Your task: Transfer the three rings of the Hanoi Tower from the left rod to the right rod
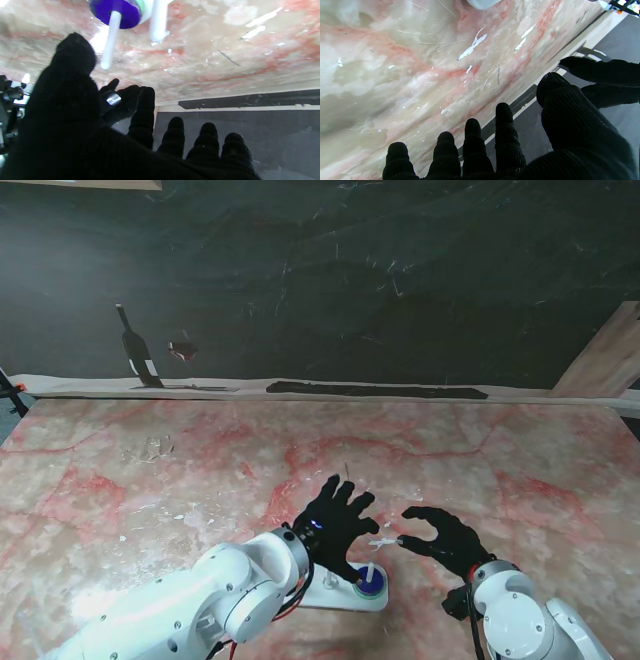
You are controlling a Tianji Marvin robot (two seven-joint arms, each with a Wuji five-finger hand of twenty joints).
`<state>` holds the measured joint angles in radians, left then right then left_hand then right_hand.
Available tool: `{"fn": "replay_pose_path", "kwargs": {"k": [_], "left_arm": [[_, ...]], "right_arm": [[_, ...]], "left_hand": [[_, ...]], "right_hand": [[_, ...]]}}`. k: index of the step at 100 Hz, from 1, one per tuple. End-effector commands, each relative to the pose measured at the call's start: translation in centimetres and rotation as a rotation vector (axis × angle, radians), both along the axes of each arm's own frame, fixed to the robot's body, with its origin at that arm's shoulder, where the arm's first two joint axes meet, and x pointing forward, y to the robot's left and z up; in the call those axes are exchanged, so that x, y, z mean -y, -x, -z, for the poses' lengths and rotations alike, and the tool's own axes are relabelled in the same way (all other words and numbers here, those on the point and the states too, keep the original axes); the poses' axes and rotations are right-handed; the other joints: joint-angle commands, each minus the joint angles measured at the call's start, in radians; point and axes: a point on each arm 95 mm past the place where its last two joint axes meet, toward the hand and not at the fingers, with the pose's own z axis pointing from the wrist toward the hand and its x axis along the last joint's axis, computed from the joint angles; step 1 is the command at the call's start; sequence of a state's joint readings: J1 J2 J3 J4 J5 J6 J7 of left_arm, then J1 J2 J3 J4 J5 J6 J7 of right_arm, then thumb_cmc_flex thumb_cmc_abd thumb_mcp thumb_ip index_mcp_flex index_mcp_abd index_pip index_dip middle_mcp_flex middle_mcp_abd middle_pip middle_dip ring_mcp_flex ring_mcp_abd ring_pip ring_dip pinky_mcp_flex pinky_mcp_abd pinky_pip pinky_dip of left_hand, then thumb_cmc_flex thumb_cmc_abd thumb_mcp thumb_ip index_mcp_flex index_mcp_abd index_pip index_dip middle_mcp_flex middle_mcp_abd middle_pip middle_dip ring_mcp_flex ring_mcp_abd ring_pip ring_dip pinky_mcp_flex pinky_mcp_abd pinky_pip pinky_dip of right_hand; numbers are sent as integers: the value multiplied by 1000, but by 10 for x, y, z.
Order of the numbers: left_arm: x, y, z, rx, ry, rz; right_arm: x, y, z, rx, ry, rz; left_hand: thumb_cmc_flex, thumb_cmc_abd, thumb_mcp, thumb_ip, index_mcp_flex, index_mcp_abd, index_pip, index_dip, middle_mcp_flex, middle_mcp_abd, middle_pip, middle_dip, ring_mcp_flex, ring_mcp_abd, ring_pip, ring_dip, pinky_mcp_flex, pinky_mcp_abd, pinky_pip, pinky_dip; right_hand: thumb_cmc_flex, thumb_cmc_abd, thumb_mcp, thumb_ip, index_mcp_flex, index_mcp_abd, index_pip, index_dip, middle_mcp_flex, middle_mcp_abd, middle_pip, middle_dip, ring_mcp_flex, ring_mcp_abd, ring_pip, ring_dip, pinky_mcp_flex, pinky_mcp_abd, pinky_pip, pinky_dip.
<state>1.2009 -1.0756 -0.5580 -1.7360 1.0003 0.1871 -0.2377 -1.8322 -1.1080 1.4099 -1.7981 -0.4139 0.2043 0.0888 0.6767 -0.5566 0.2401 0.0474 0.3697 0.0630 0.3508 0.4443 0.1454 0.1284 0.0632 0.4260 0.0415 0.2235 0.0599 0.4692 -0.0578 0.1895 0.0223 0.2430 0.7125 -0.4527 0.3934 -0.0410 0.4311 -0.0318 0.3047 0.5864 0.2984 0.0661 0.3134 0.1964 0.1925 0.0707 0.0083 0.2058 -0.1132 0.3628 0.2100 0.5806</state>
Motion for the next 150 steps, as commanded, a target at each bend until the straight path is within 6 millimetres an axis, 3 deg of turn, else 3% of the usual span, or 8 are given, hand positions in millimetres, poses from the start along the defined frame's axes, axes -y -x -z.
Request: {"fn": "replay_pose_path", "kwargs": {"k": [1, 30, 48, 79, 150], "left_arm": [[-10, 10, 4, -13, -6, -22], [-67, 27, 10, -30, -48, -222], [-85, 29, 21, -50, -65, -300], [-97, 27, 45, -106, -78, -351], [-103, 28, 67, -178, -67, -349]], "right_arm": [[-2, 2, 2, -5, -2, -5], [-3, 2, 2, -5, -1, -9], [-3, 1, 2, -5, 0, -11], [-3, 2, 2, -6, -2, -7], [-4, 2, 2, -12, -6, -7]], "left_hand": [[-16, 21, -29, -35, -22, 14, -12, -14, -40, 34, -17, -5, -28, 9, 2, -5, -3, 14, -13, -12], [-11, 39, -75, -21, -38, 35, -22, -16, -40, 23, -19, -2, -28, 9, 0, -6, -4, 14, -12, -11], [-6, 45, -105, -20, -88, 67, -43, -22, -41, 24, -26, -12, -28, 9, -5, -14, -4, 15, -14, -14], [6, 26, -134, -26, -159, 97, -57, -20, -40, 24, -36, -40, -27, 6, -9, -28, -4, 15, -16, -17], [18, -20, -96, -41, -135, 62, 7, 21, -39, 11, -24, -35, -26, -1, 0, -22, -4, 14, -10, -12]], "right_hand": [[-31, -9, 10, 4, -20, -3, -9, -7, -33, -1, 21, 9, -17, -1, -7, 4, -7, 14, -16, 0], [-30, -9, 10, 4, -20, -2, -8, -7, -33, 0, 21, 9, -17, -1, -7, 4, -7, 14, -16, 0], [-31, -8, 10, 4, -20, -1, -9, -7, -33, -1, 21, 9, -17, 0, -7, 4, -7, 14, -16, 0], [-32, -8, 10, 4, -19, -2, -8, -6, -33, 0, 22, 9, -17, -1, -7, 5, -7, 14, -16, 0], [-35, -5, 9, 4, -12, 2, -6, -6, -33, -1, 22, 10, -18, 0, -7, 5, -7, 14, -16, 0]]}}
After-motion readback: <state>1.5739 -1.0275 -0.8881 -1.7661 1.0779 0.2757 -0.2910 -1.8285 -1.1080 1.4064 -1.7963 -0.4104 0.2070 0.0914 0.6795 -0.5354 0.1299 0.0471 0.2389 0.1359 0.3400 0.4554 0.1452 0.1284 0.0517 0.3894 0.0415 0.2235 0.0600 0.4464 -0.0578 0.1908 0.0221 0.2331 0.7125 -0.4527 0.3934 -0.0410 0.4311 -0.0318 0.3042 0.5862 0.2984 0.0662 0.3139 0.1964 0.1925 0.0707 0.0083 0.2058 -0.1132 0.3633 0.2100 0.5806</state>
